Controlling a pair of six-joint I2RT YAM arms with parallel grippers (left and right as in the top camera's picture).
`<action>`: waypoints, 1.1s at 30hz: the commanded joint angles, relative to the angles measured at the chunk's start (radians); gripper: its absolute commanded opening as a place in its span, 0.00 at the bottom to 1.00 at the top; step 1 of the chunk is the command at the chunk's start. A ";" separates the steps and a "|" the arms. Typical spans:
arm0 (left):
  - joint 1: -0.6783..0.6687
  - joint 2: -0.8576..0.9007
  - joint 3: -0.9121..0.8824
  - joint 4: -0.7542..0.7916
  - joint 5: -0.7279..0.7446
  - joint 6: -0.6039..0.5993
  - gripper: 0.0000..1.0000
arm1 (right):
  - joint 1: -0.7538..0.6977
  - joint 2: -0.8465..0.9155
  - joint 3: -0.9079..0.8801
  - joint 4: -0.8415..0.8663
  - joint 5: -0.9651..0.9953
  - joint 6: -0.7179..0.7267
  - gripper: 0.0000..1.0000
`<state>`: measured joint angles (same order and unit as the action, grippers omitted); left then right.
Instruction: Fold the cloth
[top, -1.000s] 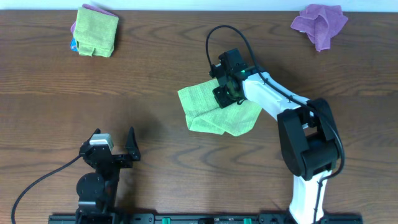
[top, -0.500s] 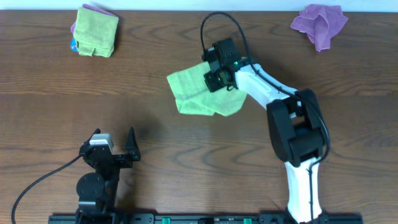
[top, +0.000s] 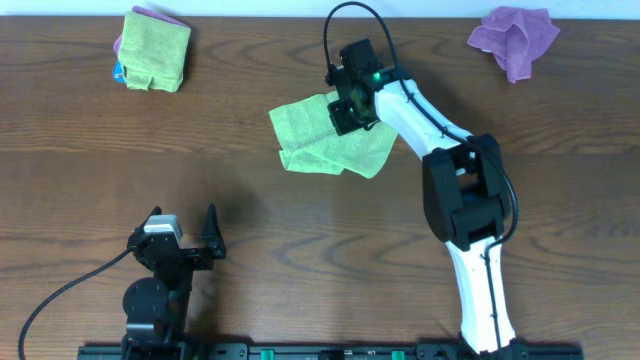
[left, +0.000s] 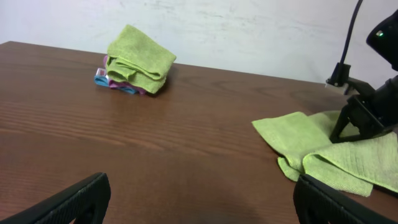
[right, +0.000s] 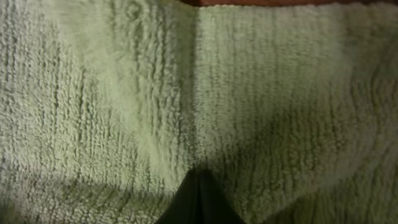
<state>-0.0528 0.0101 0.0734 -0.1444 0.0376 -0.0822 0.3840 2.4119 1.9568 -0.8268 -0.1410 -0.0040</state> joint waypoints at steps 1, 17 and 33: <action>-0.002 -0.005 -0.034 -0.008 -0.012 -0.008 0.95 | -0.011 0.038 0.116 -0.106 0.039 0.005 0.22; -0.002 -0.005 -0.034 -0.008 -0.012 -0.008 0.95 | -0.010 -0.104 0.469 -0.571 0.068 -0.137 0.61; -0.002 -0.005 -0.034 -0.008 -0.012 -0.008 0.95 | 0.062 -0.551 -0.020 -0.496 0.272 -0.140 0.59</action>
<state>-0.0528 0.0101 0.0734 -0.1448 0.0376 -0.0822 0.4438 1.9064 2.0701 -1.3437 0.0856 -0.1318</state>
